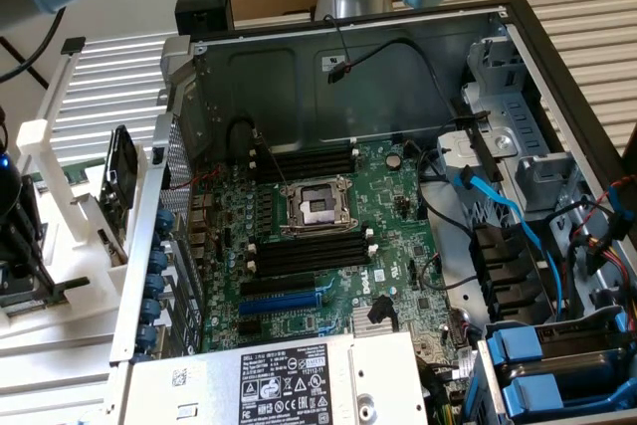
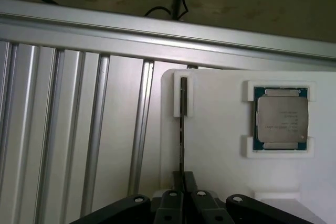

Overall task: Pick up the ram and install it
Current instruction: 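Pick up the ram and move it above insertion slot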

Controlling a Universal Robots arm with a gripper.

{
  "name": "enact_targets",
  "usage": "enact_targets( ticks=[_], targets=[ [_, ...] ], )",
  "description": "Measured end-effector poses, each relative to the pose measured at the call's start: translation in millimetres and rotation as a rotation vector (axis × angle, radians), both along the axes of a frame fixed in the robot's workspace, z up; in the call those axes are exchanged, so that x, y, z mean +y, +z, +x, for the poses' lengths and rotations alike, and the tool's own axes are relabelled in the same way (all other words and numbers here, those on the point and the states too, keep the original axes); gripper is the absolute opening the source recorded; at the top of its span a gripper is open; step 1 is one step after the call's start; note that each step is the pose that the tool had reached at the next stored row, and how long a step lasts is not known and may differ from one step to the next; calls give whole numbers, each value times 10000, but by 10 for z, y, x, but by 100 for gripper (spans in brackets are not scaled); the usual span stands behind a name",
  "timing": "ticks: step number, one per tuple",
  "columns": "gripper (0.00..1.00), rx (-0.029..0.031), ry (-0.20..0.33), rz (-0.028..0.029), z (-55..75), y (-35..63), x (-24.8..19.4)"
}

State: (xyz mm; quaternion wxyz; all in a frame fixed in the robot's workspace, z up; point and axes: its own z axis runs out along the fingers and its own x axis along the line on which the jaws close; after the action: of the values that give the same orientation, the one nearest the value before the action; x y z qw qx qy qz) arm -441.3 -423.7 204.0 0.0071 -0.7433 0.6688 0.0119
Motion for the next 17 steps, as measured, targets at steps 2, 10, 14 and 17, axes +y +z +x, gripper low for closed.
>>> enact_targets(
  ticks=[2, 10, 14, 17],
  targets=[
    [12, 0, 0, 0, 0, 60, 0],
    [12, 1, 1, 0, -10, 250, 3],
    [12, 1, -3, -12, -13, 331, 3],
    [12, 1, -136, -27, -13, 378, 3]
  ],
)
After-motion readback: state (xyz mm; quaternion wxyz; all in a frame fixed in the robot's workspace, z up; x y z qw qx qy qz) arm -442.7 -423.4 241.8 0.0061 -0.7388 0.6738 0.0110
